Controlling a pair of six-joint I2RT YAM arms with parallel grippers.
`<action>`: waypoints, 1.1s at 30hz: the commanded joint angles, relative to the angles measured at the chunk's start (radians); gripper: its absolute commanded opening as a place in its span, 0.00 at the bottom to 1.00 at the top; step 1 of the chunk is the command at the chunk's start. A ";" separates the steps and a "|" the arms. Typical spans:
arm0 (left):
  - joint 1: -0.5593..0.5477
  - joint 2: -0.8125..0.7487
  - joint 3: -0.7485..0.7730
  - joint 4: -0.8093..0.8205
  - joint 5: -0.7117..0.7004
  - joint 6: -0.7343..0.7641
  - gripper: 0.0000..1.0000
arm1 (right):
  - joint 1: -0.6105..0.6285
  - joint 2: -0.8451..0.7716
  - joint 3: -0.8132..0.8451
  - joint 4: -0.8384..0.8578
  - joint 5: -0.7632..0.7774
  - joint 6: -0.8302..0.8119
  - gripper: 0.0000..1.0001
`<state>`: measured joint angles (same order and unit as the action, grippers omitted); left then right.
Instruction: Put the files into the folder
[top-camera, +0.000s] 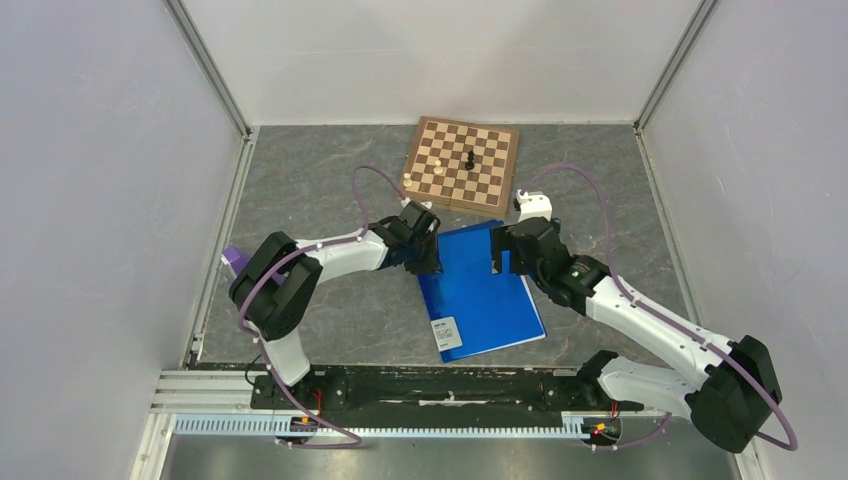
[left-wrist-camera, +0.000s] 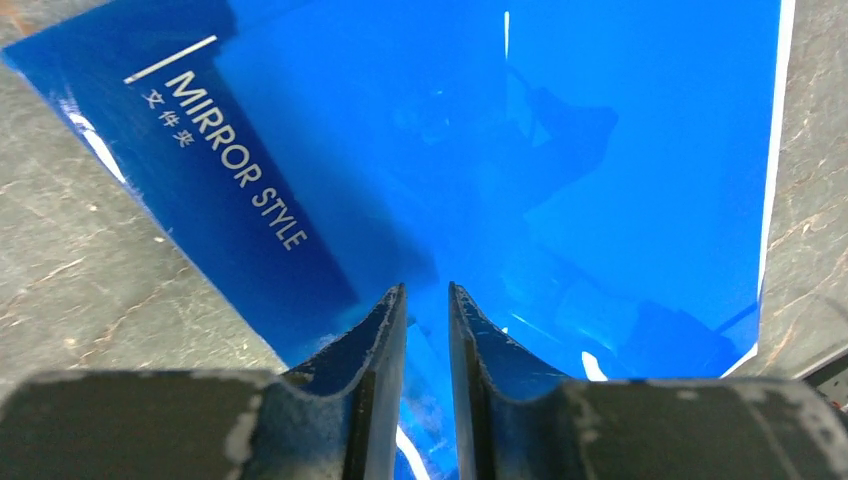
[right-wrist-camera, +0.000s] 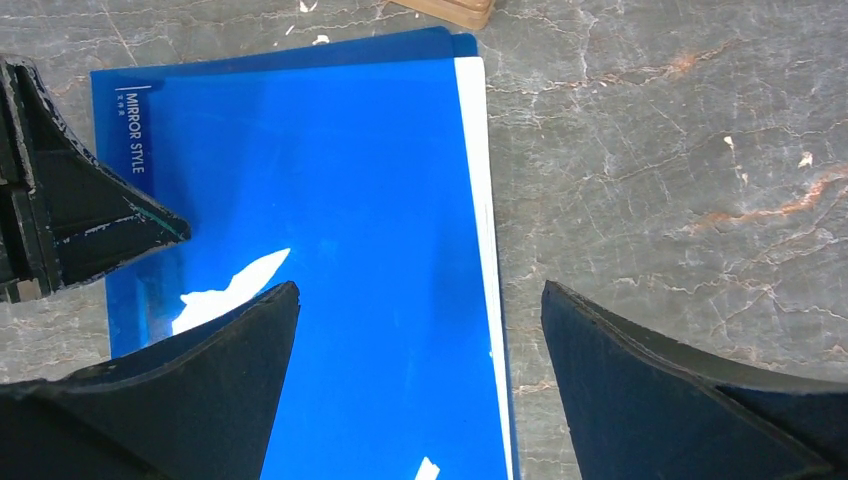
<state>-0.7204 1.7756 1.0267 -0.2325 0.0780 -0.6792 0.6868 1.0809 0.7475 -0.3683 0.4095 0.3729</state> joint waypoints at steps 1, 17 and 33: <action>0.007 -0.050 -0.007 -0.164 -0.074 0.100 0.33 | -0.002 0.006 0.010 0.048 -0.017 -0.008 0.94; 0.136 -0.553 0.186 -0.437 -0.296 0.156 0.75 | -0.029 0.100 0.170 0.153 -0.119 -0.016 0.97; 0.136 -0.643 0.164 -0.448 -0.392 0.225 0.80 | -0.059 0.135 0.213 0.172 -0.161 -0.009 0.98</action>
<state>-0.5812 1.1564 1.2015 -0.6815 -0.2840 -0.4919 0.6315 1.2049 0.9188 -0.2398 0.2749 0.3626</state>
